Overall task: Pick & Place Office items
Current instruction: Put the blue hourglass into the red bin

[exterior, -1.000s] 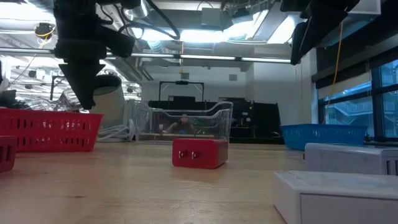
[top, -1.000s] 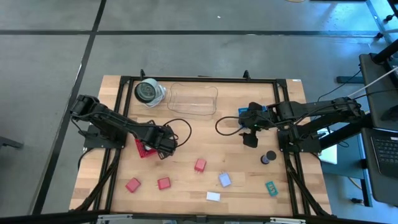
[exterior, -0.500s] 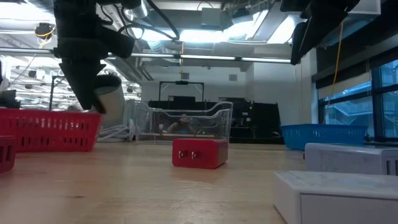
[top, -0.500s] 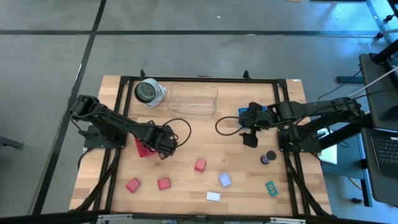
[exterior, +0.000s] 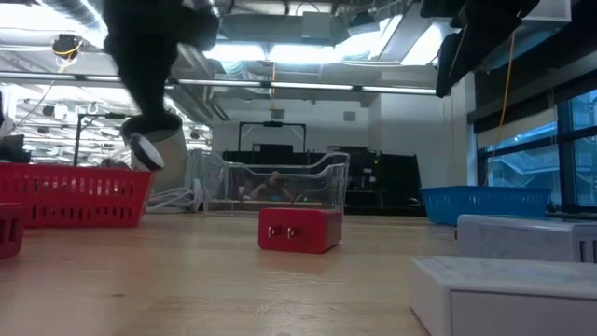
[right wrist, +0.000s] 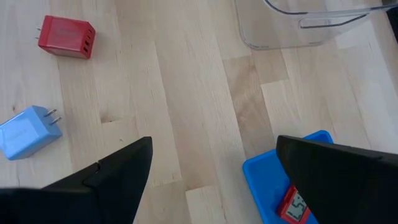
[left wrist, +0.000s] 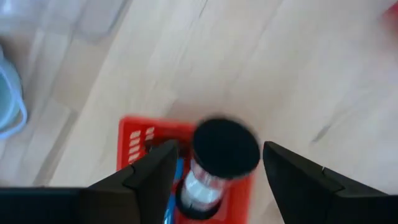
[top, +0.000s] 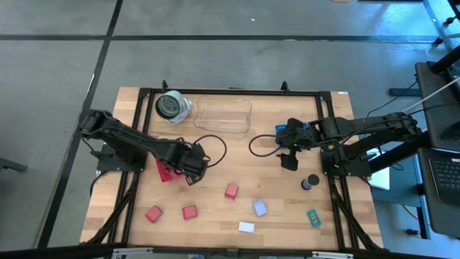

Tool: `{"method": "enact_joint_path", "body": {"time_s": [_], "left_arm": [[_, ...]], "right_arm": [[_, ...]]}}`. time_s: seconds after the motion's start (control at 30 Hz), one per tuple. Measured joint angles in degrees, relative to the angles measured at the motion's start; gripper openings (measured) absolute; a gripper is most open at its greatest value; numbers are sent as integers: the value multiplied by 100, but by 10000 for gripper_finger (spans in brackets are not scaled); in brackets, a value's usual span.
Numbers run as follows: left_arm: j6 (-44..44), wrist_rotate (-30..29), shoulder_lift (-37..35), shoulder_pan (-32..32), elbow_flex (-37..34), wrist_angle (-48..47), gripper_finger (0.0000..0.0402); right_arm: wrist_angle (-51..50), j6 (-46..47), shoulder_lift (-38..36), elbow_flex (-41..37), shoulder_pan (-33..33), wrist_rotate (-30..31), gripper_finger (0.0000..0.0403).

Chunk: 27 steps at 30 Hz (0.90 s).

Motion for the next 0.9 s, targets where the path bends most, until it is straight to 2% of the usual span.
{"method": "enact_joint_path", "body": {"time_s": [0.17, 0.3, 0.43, 0.67, 0.77, 0.9], "left_arm": [[69, -245, -188, -11, 406, -128, 230], [97, -641, -312, -48, 478, -102, 230], [187, -1191, -330, -132, 478, -102, 231], [231, -1932, -330, -197, 478, -92, 231], [385, -2143, -330, -197, 478, -52, 230], [732, -2271, -330, -190, 478, 141, 232]], "right_arm": [[15, 70, -2, 0, 5, -49, 347], [-2, 353, -2, 0, 40, -659, 347], [-277, 1378, -2, 0, 214, -1265, 347], [-1769, 3701, -2, -1, 594, -1506, 347], [-1979, 4322, -2, -17, 787, -1808, 349], [-2031, 5040, 49, -17, 1059, -1864, 364]]}}
